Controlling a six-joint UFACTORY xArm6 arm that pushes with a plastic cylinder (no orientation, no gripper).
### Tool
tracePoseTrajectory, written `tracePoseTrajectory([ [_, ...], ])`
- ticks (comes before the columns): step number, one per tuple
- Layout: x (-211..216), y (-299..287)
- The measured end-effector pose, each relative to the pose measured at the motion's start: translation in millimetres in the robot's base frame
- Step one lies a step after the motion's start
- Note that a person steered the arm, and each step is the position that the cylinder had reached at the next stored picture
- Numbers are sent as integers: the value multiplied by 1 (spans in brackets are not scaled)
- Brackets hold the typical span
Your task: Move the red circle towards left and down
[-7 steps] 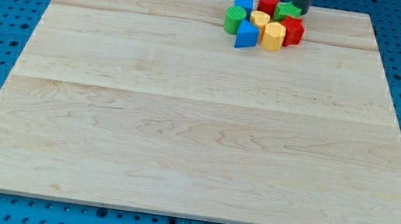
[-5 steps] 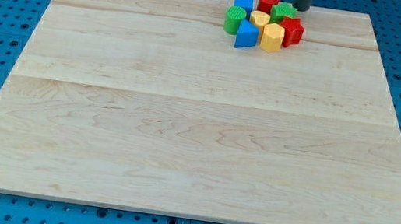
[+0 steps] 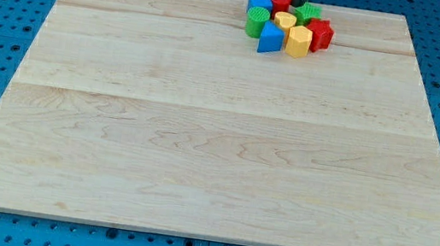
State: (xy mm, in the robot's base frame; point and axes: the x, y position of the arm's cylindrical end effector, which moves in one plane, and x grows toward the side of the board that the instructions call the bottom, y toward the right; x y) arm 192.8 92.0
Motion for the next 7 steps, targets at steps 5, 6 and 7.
tracePoseTrajectory([
  [5, 1, -72],
  [6, 0, -92],
  [7, 0, -94],
])
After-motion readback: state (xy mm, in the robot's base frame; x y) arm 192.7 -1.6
